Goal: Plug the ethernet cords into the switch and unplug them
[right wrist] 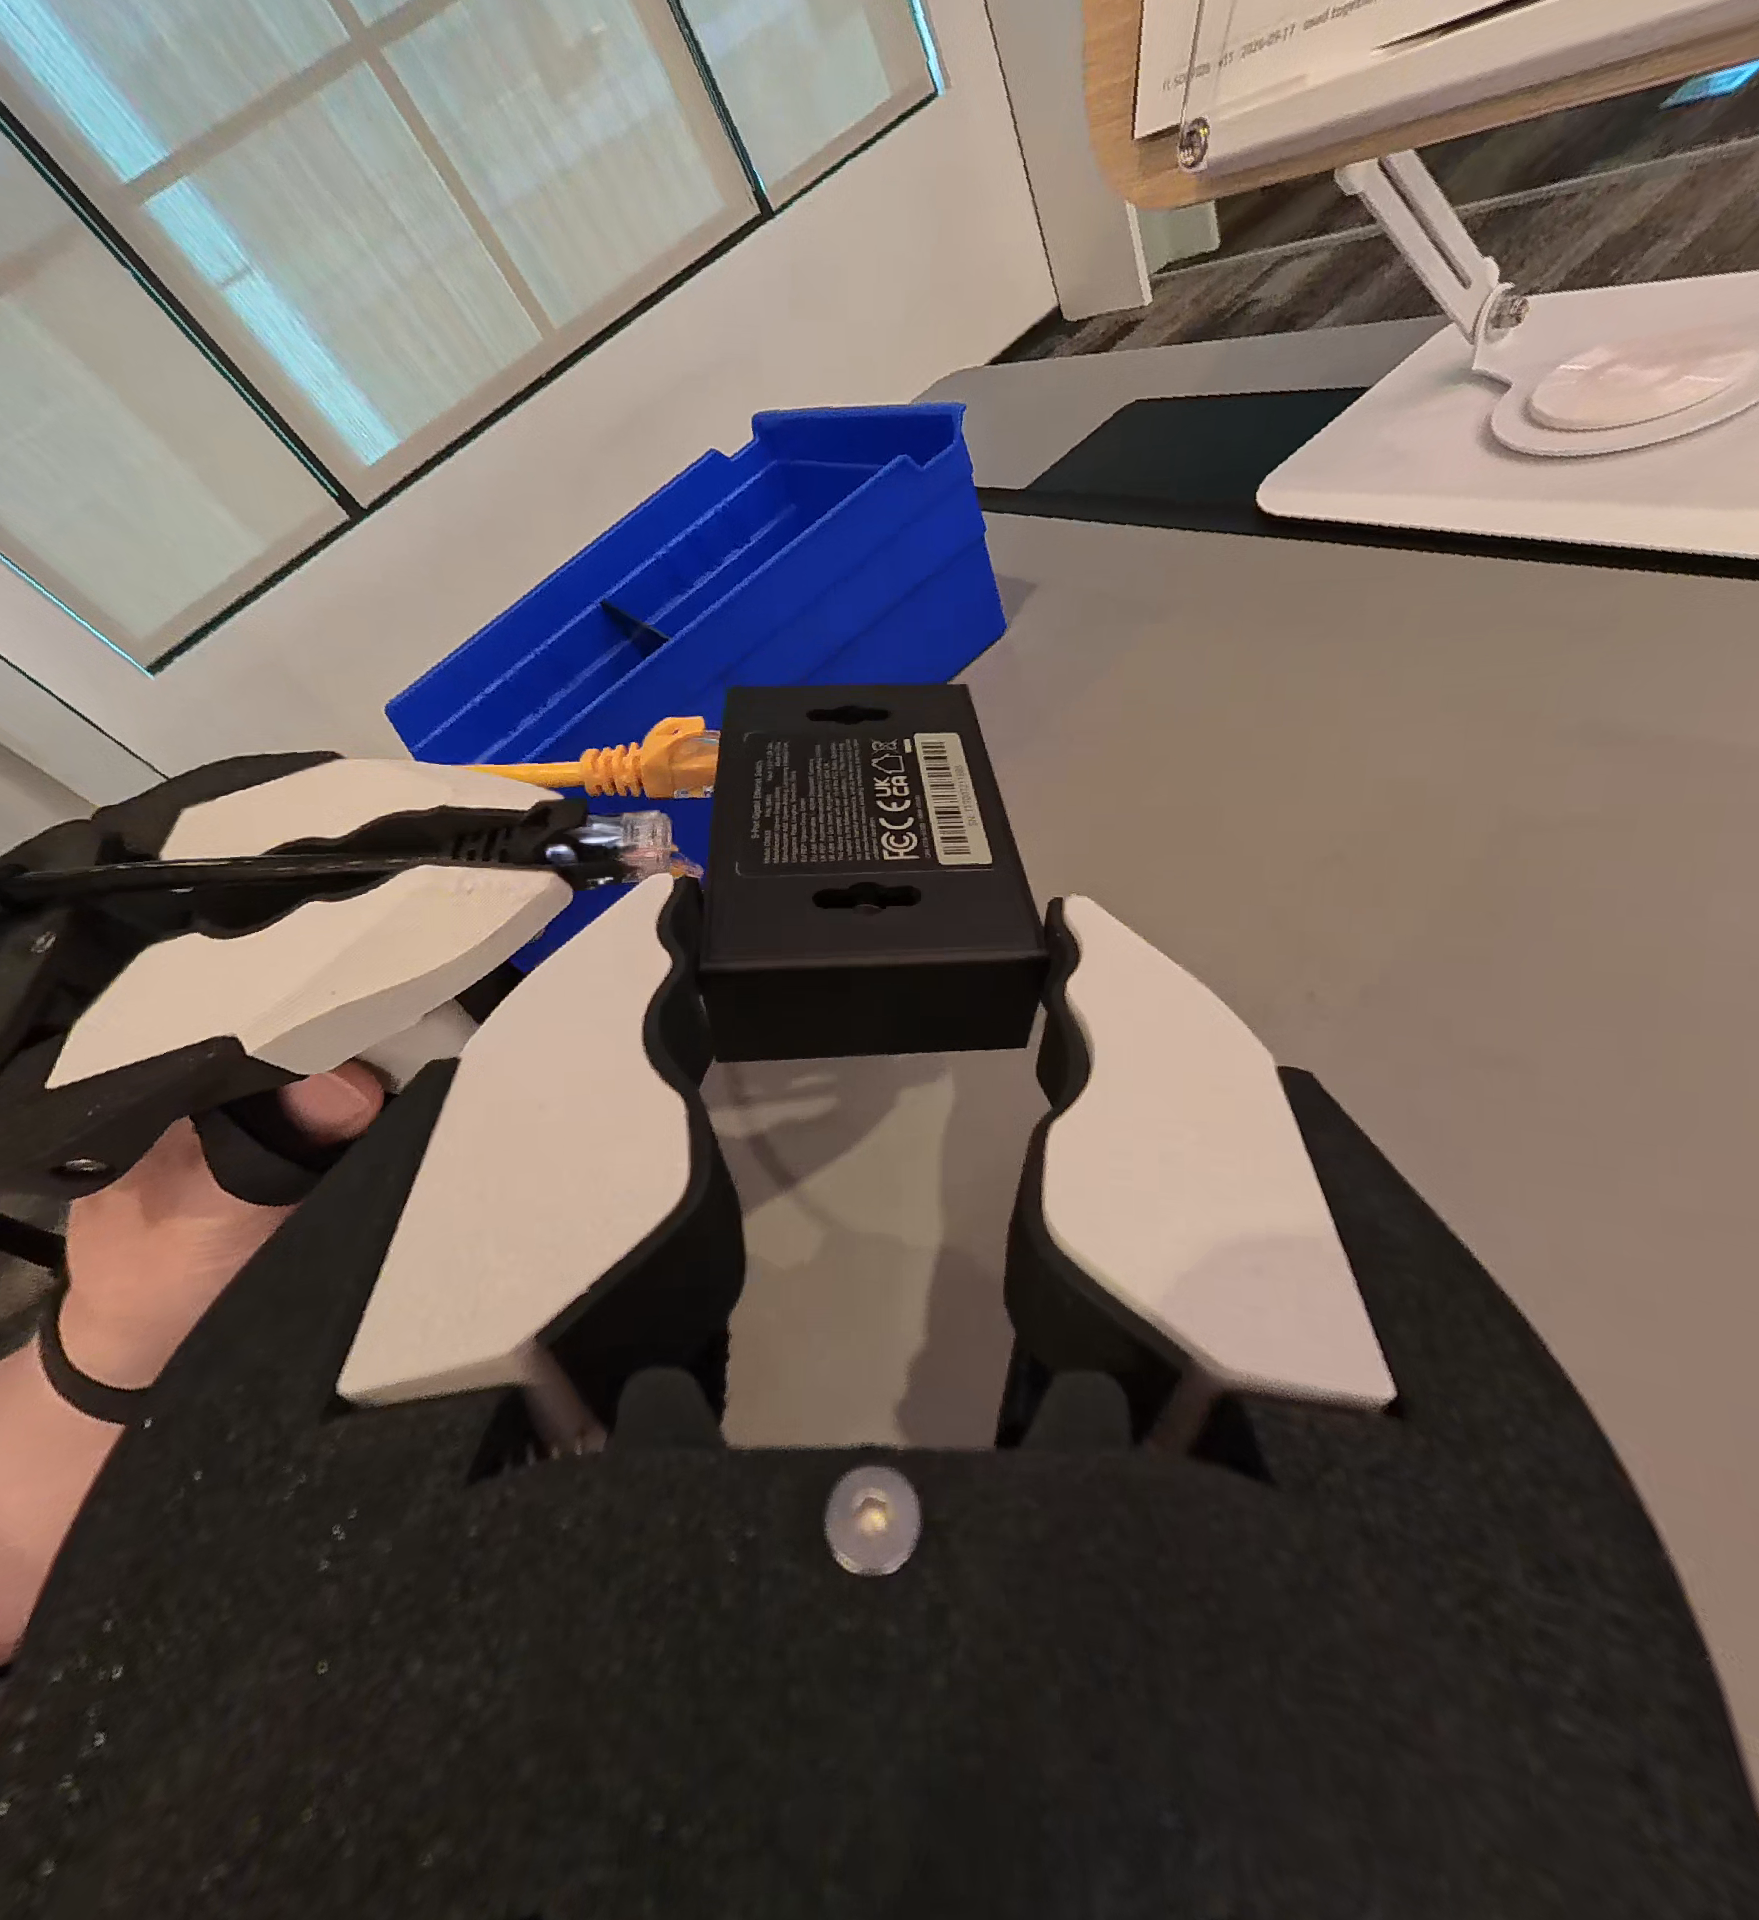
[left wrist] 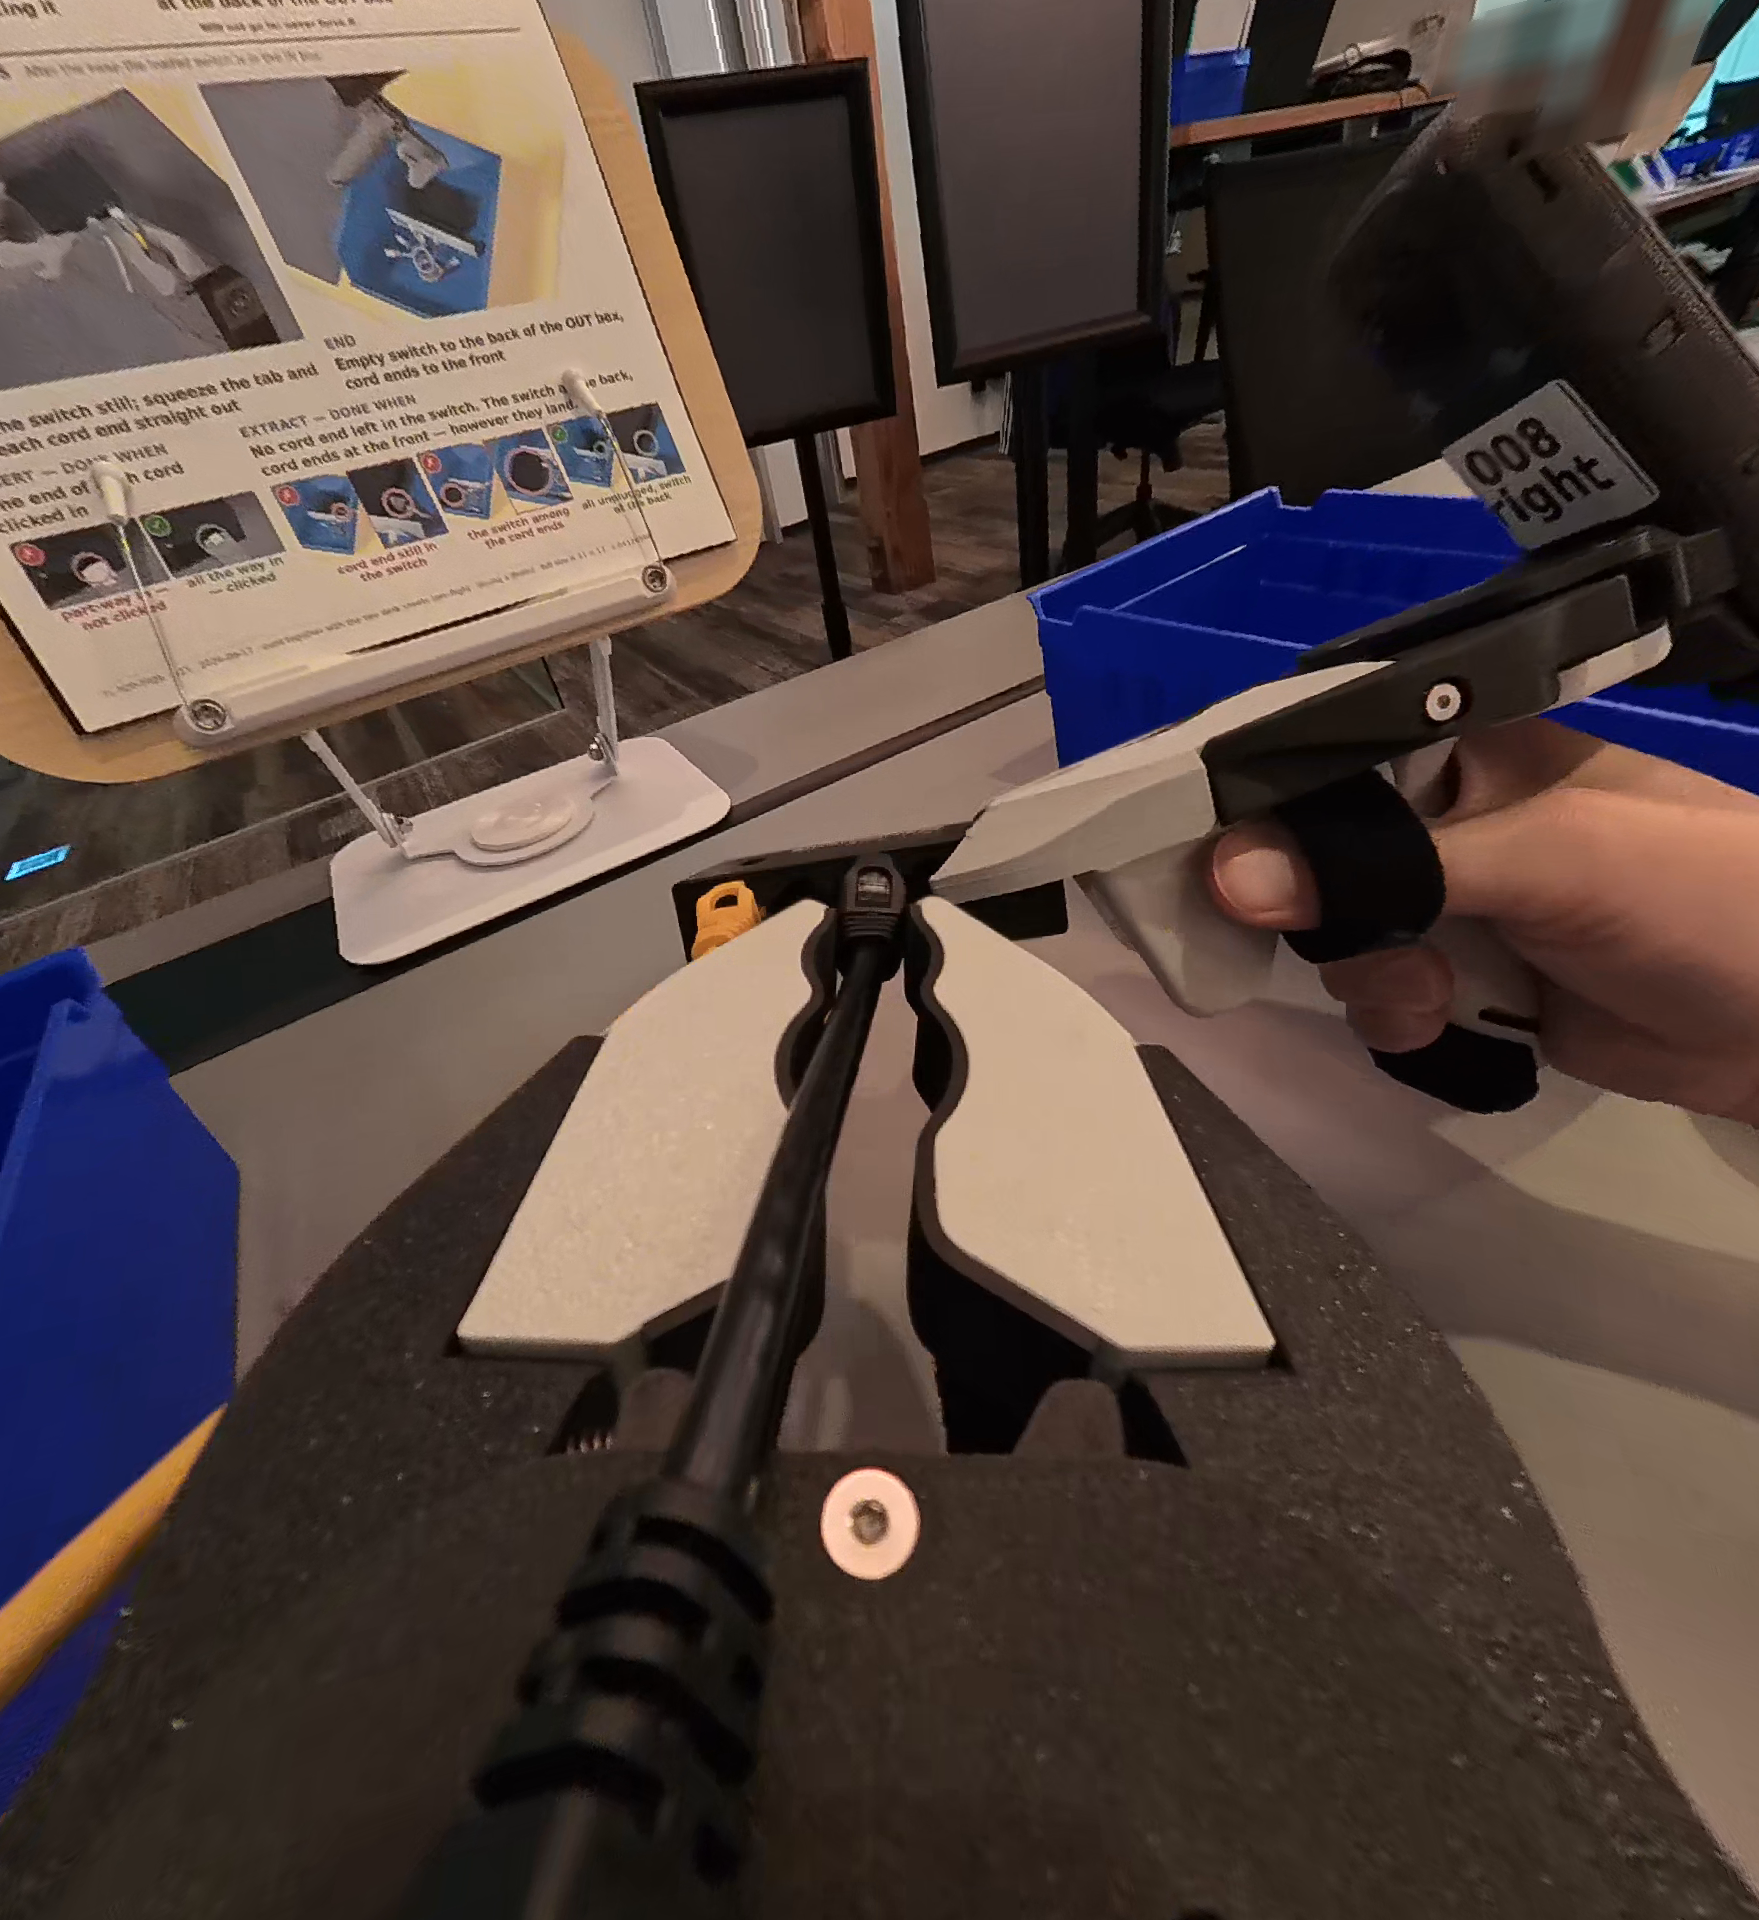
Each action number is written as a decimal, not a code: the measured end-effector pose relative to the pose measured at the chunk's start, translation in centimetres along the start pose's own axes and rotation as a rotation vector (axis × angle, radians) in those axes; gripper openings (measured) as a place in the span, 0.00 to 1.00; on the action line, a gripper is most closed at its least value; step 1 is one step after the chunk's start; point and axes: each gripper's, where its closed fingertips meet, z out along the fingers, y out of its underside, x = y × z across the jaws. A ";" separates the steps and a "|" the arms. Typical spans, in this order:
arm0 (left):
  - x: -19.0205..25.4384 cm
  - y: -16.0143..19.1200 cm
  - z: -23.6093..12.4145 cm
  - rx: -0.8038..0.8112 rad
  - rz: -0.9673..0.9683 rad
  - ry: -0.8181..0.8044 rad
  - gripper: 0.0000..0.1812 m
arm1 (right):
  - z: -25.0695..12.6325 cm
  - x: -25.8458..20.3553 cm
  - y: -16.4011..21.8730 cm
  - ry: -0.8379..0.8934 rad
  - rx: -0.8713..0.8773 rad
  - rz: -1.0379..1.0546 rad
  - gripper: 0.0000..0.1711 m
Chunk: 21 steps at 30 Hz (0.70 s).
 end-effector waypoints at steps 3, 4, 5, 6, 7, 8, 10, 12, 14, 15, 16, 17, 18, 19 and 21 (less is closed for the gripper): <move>-0.1 0.2 0.1 -0.003 0.004 -0.004 0.06 | 0.2 -0.4 0.1 -0.041 0.011 0.049 0.35; -0.1 0.3 0.2 -0.008 0.005 -0.007 0.06 | 0.3 -0.4 0.1 -0.050 0.018 0.060 0.35; -0.1 0.3 0.2 -0.008 0.006 -0.011 0.06 | 0.3 -0.5 0.2 -0.056 0.020 0.064 0.35; -0.2 0.2 0.1 -0.003 0.006 -0.017 0.06 | 0.3 -0.6 0.2 -0.060 0.022 0.064 0.35; -0.2 0.1 0.1 0.004 0.004 -0.021 0.06 | 0.3 -0.7 0.1 -0.063 0.026 0.066 0.35; -0.3 0.1 0.0 0.008 0.003 -0.024 0.06 | 0.4 -0.8 0.1 -0.065 0.028 0.064 0.35; -0.3 -0.1 0.0 0.013 0.005 -0.026 0.06 | 0.4 -1.0 0.0 -0.067 0.034 0.051 0.35; -0.4 -0.2 -0.1 0.020 -0.002 -0.033 0.06 | 0.4 -1.2 -0.2 -0.066 0.052 0.039 0.35; -0.4 -0.3 -0.2 0.031 -0.013 -0.037 0.06 | 0.3 -1.3 -0.3 -0.057 0.072 0.029 0.35; -0.5 -0.4 -0.3 0.036 -0.018 -0.040 0.06 | 0.3 -1.4 -0.4 -0.051 0.082 0.022 0.35; -0.5 -0.5 -0.3 0.042 -0.021 -0.044 0.06 | 0.3 -1.5 -0.5 -0.044 0.091 0.018 0.35; -0.5 -0.6 -0.4 0.046 -0.020 -0.047 0.06 | 0.3 -1.6 -0.6 -0.036 0.099 0.009 0.35; -0.5 -0.6 -0.4 0.049 -0.018 -0.048 0.06 | 0.2 -1.6 -0.7 -0.027 0.108 0.002 0.35; -0.5 -0.7 -0.4 0.049 -0.018 -0.045 0.06 | 0.2 -1.6 -0.8 -0.019 0.117 -0.007 0.35; -0.5 -0.7 -0.4 0.052 -0.039 -0.032 0.06 | 0.1 -1.7 -0.9 -0.018 0.127 -0.033 0.35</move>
